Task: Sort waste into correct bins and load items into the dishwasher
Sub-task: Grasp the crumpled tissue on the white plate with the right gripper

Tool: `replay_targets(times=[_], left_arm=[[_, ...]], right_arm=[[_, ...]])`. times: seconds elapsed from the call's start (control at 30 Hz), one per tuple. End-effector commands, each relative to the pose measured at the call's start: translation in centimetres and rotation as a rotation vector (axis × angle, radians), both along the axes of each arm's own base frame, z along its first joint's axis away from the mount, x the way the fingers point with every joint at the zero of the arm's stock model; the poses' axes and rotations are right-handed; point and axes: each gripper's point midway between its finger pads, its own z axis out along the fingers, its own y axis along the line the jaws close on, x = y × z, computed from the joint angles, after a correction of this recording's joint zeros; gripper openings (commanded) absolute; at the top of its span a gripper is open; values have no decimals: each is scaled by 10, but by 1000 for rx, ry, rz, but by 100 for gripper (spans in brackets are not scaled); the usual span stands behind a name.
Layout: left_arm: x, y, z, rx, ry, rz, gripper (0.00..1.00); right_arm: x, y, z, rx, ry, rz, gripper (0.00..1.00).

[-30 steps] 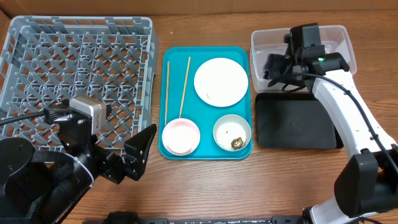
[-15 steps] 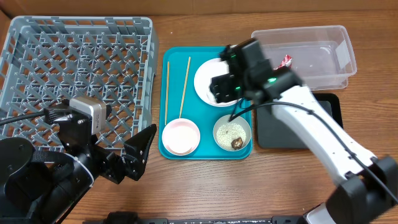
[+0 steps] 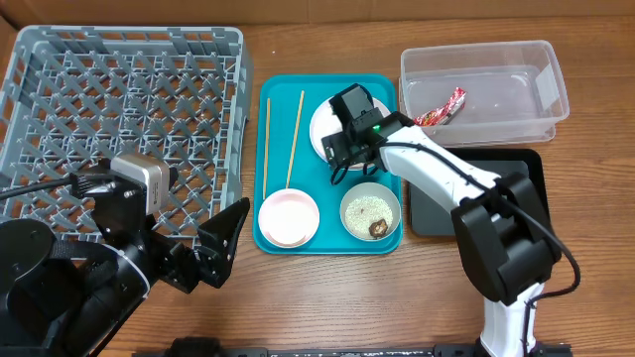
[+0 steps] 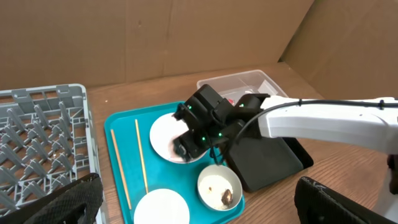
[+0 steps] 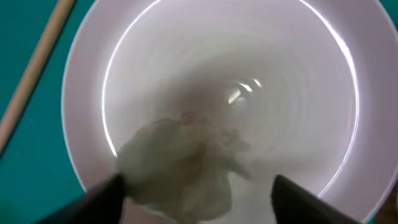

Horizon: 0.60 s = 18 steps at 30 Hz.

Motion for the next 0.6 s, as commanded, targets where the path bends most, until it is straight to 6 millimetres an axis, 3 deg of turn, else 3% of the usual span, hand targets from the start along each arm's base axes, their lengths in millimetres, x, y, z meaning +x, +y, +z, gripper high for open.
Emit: replay_targets(times=[0.0,0.07,0.17,0.23,0.27,0.33,0.37,0.5,0.57], left_arm=[[0,2,1,20,-16,2,100],[0,2,1,20,-16,2,100],[0,2,1,20,-16,2,100],[0,2,1,20,-16,2,100],[0,2,1,20,-16,2,100],[0,2,1,20,-16,2,100],[0,2,1,20,-16,2,100],[0,2,1,20,-16,2,100],[0,2,1,20,-16,2,100]], right_arm=[[-1,11,-4,103,55,29,66],[1,13,-5,109,50,31,63],[4,14,-3,116,36,29,51],[3,14,-4,116,41,24,50],[3,14,-4,115,42,24,52],[2,13,-4,114,44,23,82],[3,14,-4,115,43,23,88],[7,15,-13,113,38,23,90],[9,15,-18,106,36,19,80]])
